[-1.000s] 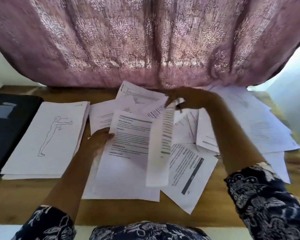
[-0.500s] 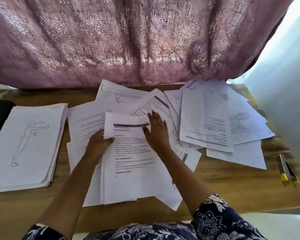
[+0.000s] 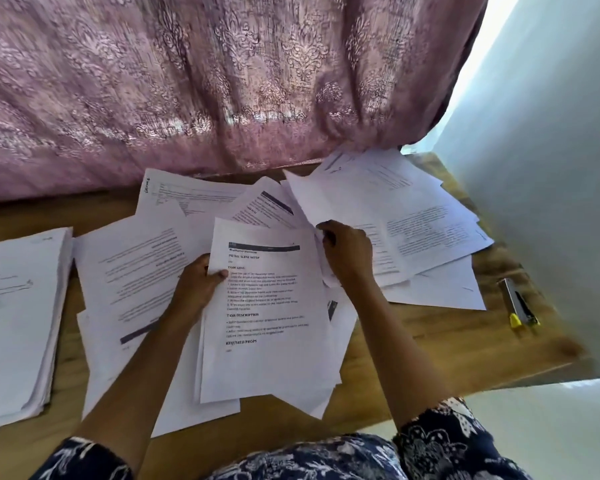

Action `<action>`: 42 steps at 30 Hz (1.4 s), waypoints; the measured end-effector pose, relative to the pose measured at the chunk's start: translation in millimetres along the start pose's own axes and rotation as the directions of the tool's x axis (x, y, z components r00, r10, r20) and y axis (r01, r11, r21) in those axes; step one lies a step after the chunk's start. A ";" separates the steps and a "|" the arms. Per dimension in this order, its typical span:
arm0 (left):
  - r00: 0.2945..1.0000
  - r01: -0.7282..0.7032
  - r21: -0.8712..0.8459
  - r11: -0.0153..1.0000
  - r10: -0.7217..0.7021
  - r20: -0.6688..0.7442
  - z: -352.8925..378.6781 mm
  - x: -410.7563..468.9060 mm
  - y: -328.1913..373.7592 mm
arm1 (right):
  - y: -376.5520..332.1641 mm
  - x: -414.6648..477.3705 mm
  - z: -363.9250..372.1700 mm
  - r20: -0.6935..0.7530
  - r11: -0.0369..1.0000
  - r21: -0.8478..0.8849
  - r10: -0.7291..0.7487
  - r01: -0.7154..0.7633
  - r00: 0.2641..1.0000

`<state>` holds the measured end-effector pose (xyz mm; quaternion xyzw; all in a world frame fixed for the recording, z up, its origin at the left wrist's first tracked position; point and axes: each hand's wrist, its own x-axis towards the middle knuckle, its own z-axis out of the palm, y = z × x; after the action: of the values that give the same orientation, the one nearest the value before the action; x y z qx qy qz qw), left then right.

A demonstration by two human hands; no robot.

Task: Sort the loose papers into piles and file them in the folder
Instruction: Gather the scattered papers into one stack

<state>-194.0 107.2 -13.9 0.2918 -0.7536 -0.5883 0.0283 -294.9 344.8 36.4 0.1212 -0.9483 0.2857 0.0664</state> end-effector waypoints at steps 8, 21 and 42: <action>0.976 0.155 -0.299 0.942 -0.099 0.193 -19.2 7.8 3.8 | 54.4 -34.4 -28.2 0.141 0.848 0.357 -0.465 0.393 0.874; 0.975 0.004 0.091 0.996 -0.024 0.220 -0.6 -5.6 12.0 | 54.3 11.9 18.1 0.264 0.951 0.097 -0.309 0.293 0.914; 0.990 -0.098 -0.165 0.981 0.078 -0.120 20.8 -22.2 16.5 | -32.1 -83.8 3.8 0.506 0.939 0.028 -0.309 0.343 0.806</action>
<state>-190.4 138.1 1.3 0.2874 -0.7099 -0.6314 0.1218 -206.0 332.8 33.8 0.3500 -0.9062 0.1977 -0.1309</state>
